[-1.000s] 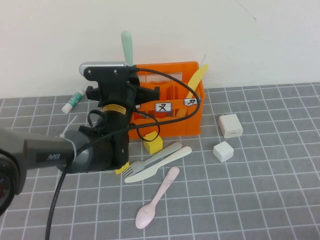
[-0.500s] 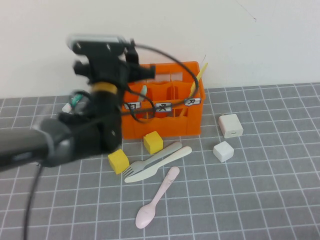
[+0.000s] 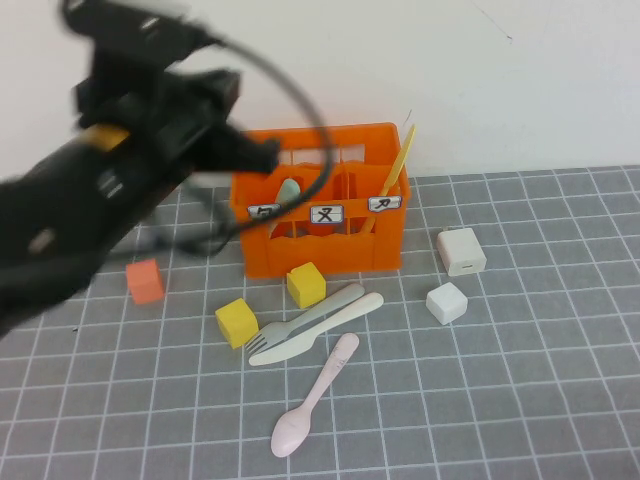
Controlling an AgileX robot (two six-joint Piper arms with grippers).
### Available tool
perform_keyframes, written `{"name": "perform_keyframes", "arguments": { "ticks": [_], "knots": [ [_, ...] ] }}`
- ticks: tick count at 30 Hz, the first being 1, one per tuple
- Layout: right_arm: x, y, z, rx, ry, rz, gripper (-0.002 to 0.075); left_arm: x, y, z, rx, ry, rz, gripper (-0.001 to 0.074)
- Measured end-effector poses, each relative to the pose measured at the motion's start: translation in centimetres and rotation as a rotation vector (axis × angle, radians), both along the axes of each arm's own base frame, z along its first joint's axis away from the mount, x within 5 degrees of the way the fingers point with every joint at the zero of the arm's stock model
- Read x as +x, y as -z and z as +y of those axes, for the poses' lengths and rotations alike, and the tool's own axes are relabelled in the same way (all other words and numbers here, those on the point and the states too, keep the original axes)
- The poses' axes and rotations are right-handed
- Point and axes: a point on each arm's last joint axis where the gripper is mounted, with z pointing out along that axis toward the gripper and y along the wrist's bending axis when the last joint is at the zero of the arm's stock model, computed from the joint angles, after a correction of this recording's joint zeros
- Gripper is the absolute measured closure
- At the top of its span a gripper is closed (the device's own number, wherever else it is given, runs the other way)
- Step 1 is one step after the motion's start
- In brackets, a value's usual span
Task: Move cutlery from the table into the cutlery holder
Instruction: Pick up the spoon
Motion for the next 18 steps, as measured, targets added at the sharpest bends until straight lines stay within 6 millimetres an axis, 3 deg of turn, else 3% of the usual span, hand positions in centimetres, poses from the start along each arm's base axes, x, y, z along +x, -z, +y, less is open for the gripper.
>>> {"name": "perform_keyframes", "arguments": {
  "ticks": [8,14,18],
  "knots": [
    [0.0,0.0,0.0,0.000,0.000,0.000,0.0729,-8.0,0.5,3.9,-0.045,0.034,-0.007,0.0734],
    [0.0,0.0,0.0,0.000,0.000,0.000,0.0729,-13.2,0.5,5.2,-0.043,0.175,0.022,0.0734],
    [0.0,0.0,0.0,0.000,0.000,0.000,0.0729,-15.4,0.3,5.6,-0.039,0.242,0.027,0.0734]
  ]
}}
